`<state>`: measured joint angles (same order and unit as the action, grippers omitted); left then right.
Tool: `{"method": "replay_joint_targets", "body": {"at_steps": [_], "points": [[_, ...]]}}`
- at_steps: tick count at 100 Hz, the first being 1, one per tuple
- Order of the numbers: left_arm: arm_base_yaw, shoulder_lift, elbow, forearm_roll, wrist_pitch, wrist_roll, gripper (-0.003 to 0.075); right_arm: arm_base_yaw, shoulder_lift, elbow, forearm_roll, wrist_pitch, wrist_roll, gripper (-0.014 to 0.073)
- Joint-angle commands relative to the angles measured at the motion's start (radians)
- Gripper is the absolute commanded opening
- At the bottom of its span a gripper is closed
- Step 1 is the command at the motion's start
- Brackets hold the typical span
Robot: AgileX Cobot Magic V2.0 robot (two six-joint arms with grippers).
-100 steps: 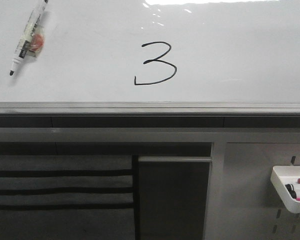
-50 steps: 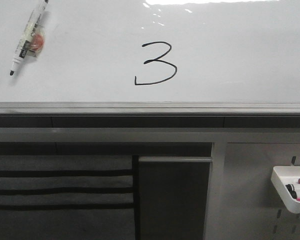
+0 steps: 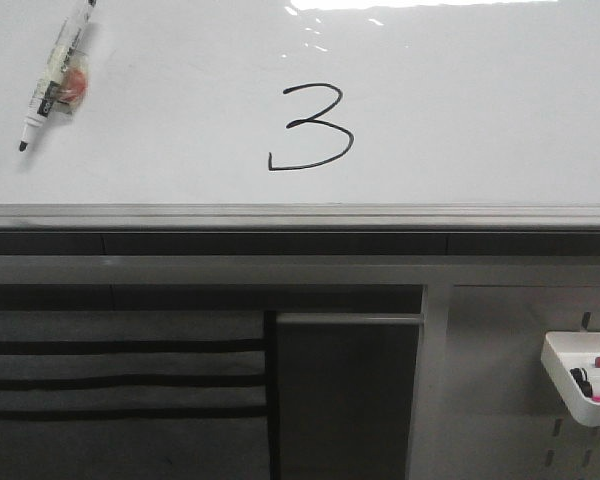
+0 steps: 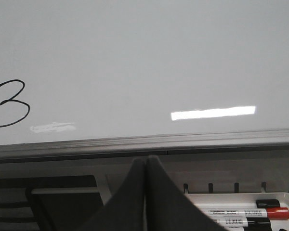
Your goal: Write number 3 on whiteboard
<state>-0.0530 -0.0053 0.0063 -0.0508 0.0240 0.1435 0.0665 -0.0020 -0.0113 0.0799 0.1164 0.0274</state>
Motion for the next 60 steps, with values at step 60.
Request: {"method": "replay_joint_targets", "body": {"at_steps": [60], "points": [[-0.008, -0.032, 0.002, -0.01, -0.083, -0.012, -0.0018, -0.007, -0.027, 0.049, 0.003, -0.211, -0.009, -0.0074]]}}
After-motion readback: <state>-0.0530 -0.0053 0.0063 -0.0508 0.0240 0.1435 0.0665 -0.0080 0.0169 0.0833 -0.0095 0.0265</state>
